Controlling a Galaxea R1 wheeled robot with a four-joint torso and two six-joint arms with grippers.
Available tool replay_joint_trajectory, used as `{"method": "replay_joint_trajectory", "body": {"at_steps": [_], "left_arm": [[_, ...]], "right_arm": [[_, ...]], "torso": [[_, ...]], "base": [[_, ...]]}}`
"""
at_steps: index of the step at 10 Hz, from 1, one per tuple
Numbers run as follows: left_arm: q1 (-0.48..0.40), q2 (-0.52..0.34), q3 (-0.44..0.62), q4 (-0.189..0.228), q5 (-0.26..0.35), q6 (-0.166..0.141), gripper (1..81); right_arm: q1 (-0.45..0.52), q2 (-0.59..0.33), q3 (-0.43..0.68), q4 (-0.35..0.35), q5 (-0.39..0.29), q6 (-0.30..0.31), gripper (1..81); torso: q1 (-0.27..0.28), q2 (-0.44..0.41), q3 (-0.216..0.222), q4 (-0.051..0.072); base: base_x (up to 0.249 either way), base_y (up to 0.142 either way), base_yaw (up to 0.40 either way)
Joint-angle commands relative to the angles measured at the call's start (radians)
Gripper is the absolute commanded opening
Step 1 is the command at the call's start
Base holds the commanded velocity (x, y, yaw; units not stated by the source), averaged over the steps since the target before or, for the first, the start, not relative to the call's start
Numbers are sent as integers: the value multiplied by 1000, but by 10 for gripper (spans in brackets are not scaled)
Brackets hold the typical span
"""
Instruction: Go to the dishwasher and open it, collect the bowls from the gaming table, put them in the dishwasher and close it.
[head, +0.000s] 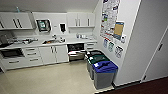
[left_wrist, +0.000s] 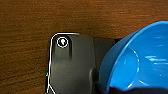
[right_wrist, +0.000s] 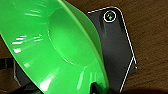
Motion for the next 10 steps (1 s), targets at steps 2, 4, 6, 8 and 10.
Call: {"method": "replay_joint_trajectory", "body": {"at_steps": [2,4,6,8,10], "left_arm": [[-44,-14,-1,11,27,2,10],[-44,-13,-1,11,27,2,10],[-44,-13,-1,11,27,2,10],[-44,-14,-1,11,27,2,10],[-44,-14,-1,11,27,2,10]], "right_arm": [[40,5,6,-6,-78,-6,10],[38,5,5,-6,-78,-6,10],[38,5,3,-6,-79,-6,10],[40,5,6,-6,-78,-5,10],[39,5,5,-6,-79,-5,10]], "torso": [[0,0,0,0],[0,0,0,0],[0,0,0,0],[0,0,0,0],[0,0,0,0]], "base": [[153,0,0],[149,70,0],[149,70,0],[149,70,0],[147,70,0]]}}
